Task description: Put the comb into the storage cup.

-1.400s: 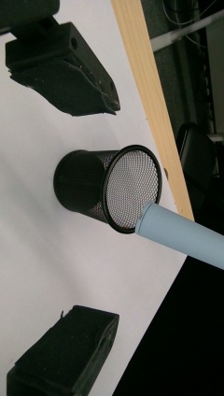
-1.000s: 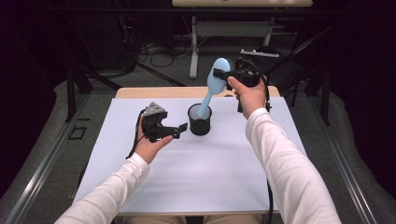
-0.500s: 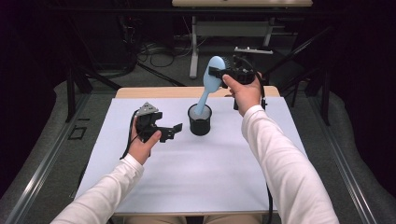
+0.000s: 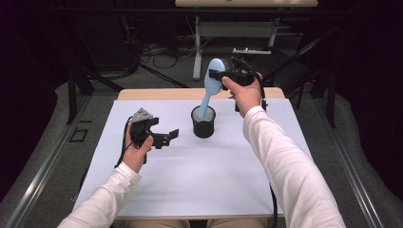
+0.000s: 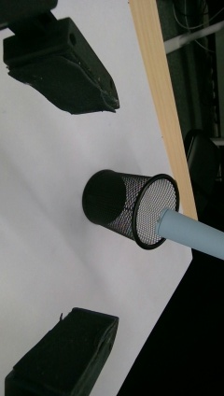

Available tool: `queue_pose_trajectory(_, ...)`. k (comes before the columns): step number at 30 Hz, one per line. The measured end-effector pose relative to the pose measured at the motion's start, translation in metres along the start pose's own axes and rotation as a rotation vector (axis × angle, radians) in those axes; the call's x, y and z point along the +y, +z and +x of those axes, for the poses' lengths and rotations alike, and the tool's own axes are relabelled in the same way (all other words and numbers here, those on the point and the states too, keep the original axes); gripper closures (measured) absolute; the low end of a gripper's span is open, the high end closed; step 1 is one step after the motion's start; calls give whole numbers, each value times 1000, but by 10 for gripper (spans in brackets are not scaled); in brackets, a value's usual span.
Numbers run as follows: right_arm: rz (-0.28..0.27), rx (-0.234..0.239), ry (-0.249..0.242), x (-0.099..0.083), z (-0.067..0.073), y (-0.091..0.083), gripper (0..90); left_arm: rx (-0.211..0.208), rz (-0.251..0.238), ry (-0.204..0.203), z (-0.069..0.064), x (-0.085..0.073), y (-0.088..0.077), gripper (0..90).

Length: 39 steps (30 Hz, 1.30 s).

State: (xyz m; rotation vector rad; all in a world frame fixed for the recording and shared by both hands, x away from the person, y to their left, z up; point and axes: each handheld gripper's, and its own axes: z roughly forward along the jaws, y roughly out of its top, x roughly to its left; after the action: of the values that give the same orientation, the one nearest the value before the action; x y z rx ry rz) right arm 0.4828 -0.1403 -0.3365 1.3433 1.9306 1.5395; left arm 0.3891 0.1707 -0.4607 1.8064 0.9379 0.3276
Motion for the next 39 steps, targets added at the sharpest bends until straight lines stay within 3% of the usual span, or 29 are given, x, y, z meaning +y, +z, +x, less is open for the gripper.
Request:
queue_pose_trajectory(5, 0, -10, -10, 0, 2, 1, 497, 0, 11, 15, 0, -4, -6, 6)
queue_pose_trajectory(16, 5, -31, -31, -3, 5, 7, 497, 26, 6, -48, 9, -13, -15, 10)
queue_pose_trajectory(22, 5, -39, -41, -3, 6, 8, 497, 33, -20, -107, 14, -22, -21, 11)
queue_pose_trajectory(29, 8, -47, -48, -5, 8, 11, 497, 63, -25, -114, 18, -28, -23, 11)
queue_pose_trajectory(32, 10, -49, -50, -5, 9, 12, 496, 65, -42, -141, 20, -31, -26, 11)
queue_pose_trajectory(39, 14, -54, -58, -7, 10, 14, 496, 101, -40, -136, 24, -33, -30, 13)
